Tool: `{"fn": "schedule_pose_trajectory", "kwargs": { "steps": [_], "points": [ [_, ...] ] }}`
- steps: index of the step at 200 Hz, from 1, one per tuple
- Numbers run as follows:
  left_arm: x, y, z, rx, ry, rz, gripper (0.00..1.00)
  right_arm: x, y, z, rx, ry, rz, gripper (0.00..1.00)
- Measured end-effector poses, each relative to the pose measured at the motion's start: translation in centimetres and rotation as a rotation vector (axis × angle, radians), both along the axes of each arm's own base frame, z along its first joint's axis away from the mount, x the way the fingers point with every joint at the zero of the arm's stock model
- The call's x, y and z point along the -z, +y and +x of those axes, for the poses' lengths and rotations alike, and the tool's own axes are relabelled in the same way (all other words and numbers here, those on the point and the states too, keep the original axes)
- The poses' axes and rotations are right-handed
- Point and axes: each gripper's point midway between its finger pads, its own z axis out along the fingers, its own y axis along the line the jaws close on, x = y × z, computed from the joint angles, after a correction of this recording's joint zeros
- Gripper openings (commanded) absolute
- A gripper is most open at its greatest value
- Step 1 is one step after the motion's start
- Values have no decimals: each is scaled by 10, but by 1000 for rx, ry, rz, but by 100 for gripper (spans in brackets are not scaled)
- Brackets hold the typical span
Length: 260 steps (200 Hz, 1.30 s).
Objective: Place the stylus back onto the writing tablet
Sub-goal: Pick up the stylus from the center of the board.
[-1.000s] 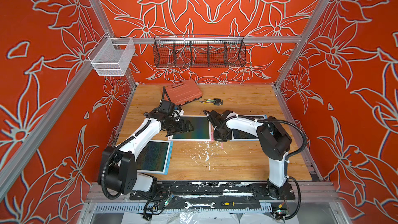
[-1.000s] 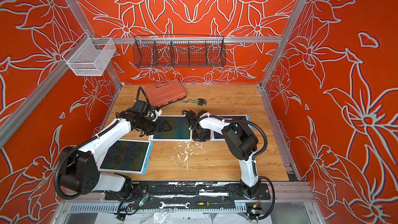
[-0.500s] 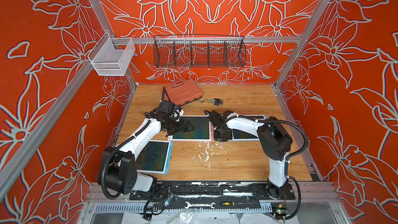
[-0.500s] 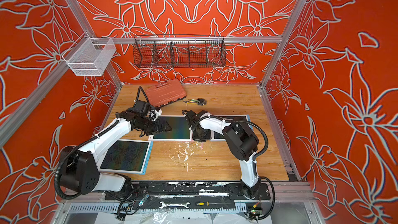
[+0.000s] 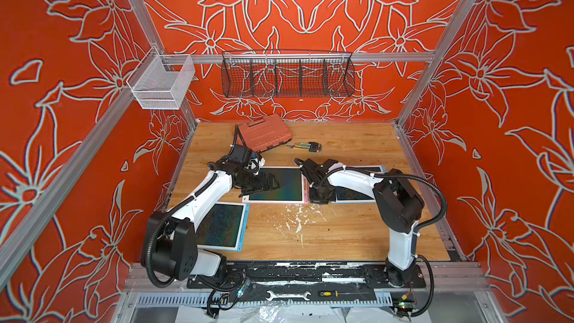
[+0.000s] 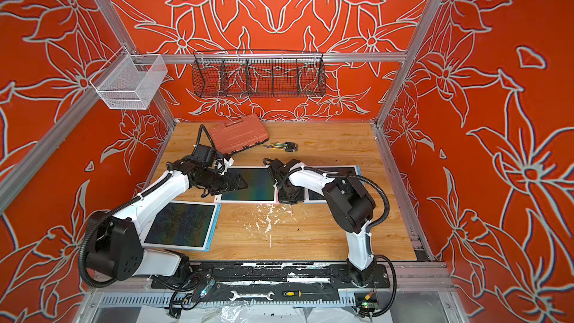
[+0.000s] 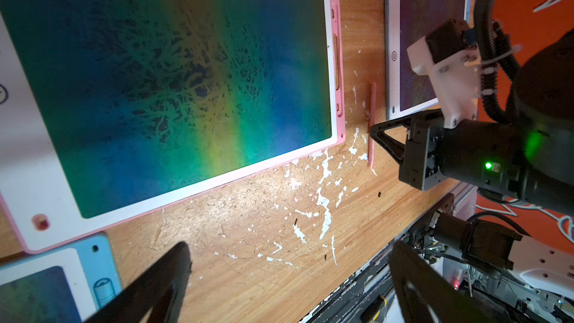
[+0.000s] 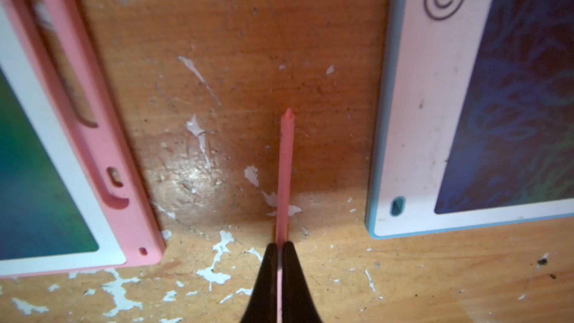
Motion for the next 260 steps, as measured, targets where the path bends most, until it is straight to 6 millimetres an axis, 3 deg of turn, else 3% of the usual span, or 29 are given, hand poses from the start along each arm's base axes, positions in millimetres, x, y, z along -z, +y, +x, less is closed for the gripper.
{"fn": "schedule_pose_trajectory", "kwargs": {
  "steps": [127,170,260],
  "points": [
    [-1,0,0,0,-5,-1,97,4,-1,-1,19,-2,3,8],
    [-2,0,0,0,-7,-2,97,4,-1,-1,21,-5,5,0],
    [-2,0,0,0,-8,-2,97,0,0,0,-15,-28,27,0]
  ]
}}
